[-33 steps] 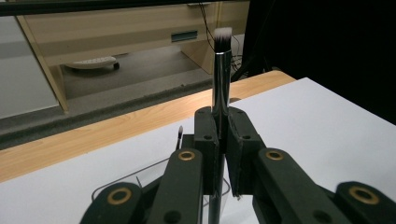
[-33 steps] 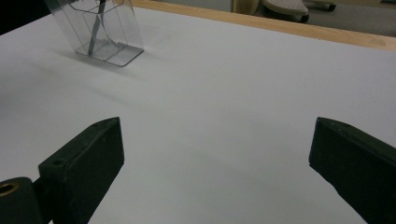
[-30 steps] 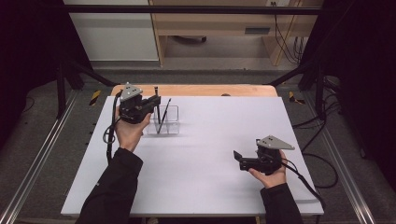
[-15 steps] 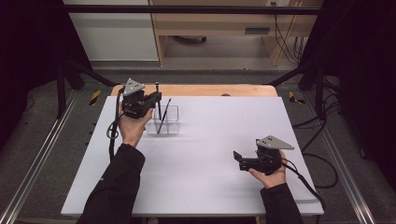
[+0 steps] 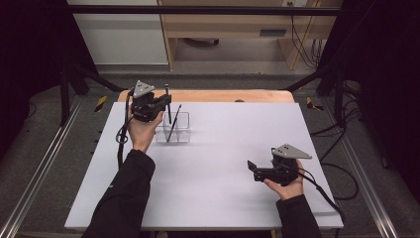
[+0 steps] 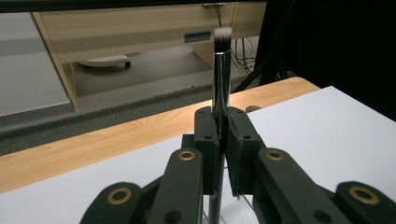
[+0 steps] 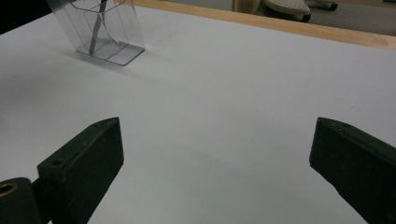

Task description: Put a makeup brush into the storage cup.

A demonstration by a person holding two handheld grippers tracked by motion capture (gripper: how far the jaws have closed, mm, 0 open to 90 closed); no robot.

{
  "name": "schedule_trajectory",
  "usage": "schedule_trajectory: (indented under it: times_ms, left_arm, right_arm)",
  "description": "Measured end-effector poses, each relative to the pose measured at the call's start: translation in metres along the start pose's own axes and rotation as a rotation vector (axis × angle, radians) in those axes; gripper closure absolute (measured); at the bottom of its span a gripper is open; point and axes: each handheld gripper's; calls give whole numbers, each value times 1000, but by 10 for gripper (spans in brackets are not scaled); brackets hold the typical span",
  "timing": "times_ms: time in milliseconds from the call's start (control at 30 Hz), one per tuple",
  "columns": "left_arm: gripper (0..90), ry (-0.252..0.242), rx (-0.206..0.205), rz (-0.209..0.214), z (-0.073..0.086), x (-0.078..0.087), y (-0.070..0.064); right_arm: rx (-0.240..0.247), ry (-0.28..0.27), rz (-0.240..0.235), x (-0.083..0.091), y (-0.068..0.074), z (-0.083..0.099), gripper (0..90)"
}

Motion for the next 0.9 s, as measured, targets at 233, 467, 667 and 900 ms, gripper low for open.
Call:
schedule_trajectory:
  times_ms: [233,467,667,900]
  left_arm:
    - [833,5,-1,-15,2,-5,5]
    - [833,12,-1,-28,4,-9,9]
    - [833,22,1,-32,8,-11,11]
    - [833,31,2,-35,13,-11,13]
  right_arm:
    - [1,-1,0,0,0,0,34]
    - [1,-1,-1,1,0,0,33]
    - [2,0,0,0,0,0,33]
    - [1,1,-1,0,0,0,33]
Point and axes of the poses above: each handheld gripper's, and its own axes: x roughly backward along the jaws, z roughly out of its underside, y roughly to its left
